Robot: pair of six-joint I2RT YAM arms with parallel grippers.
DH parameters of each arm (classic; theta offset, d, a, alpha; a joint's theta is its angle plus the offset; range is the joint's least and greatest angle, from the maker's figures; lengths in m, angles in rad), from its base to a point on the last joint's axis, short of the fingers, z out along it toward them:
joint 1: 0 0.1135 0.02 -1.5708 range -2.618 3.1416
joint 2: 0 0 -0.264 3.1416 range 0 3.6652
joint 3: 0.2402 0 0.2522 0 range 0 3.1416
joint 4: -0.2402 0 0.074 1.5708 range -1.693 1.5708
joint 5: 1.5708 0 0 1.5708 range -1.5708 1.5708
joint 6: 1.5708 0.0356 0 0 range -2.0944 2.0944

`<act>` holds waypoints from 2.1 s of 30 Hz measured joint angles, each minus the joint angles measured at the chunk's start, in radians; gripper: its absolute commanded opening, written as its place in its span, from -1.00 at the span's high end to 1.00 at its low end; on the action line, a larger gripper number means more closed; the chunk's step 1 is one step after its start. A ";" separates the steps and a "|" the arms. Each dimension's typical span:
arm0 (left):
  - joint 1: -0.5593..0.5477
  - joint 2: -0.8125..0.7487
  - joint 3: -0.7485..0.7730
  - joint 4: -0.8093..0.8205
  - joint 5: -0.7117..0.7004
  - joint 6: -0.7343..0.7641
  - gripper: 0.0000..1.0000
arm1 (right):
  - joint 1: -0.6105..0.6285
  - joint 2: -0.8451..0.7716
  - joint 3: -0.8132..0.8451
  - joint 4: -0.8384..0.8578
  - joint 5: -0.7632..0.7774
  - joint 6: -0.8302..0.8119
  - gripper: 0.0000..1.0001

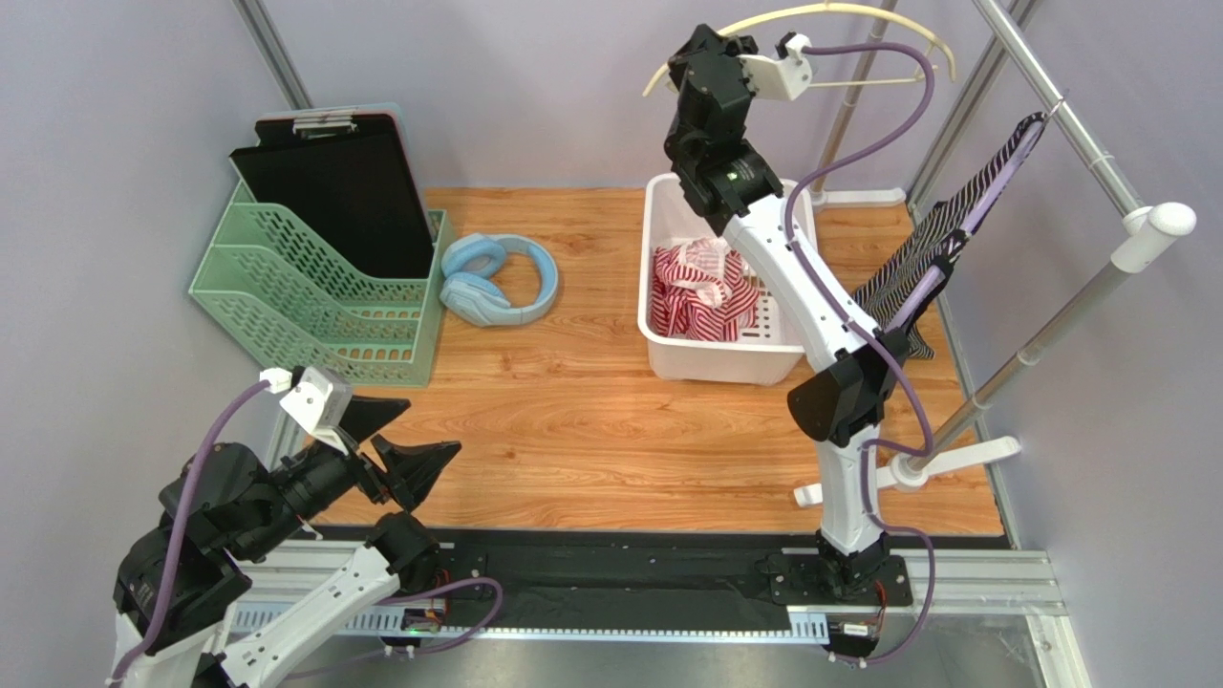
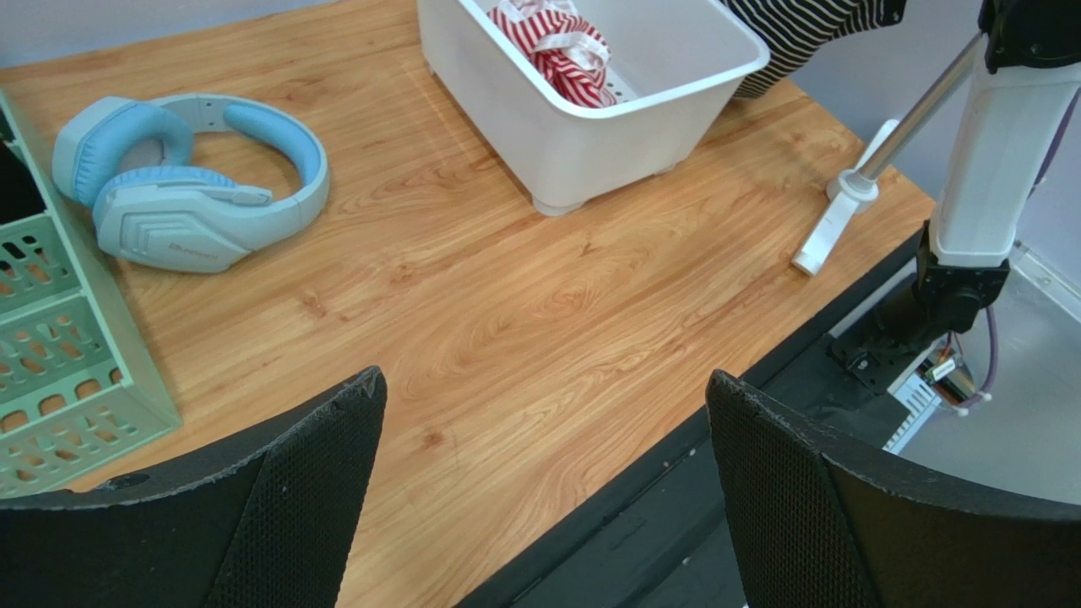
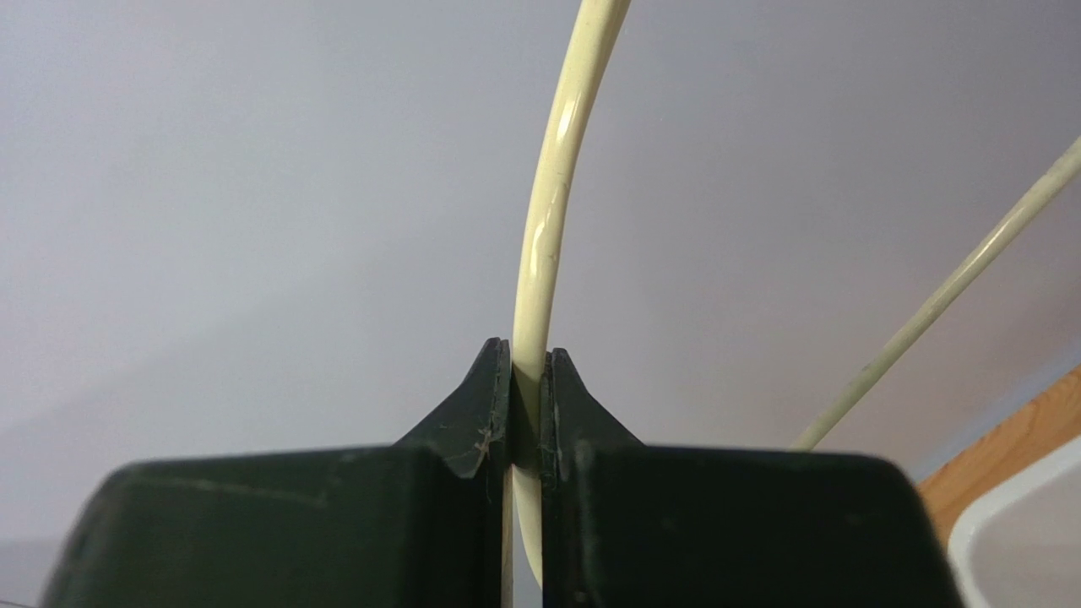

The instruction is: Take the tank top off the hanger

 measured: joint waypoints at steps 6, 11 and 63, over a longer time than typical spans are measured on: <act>0.000 0.010 0.000 -0.006 -0.013 0.016 -0.98 | -0.031 0.059 0.083 0.058 0.017 -0.040 1.00; 0.000 0.023 0.000 -0.006 -0.016 0.030 -0.98 | -0.085 0.069 0.087 0.090 0.020 -0.042 1.00; 0.000 0.073 -0.007 0.030 0.038 0.020 -0.96 | -0.291 0.052 0.111 -0.342 -0.070 0.328 -0.92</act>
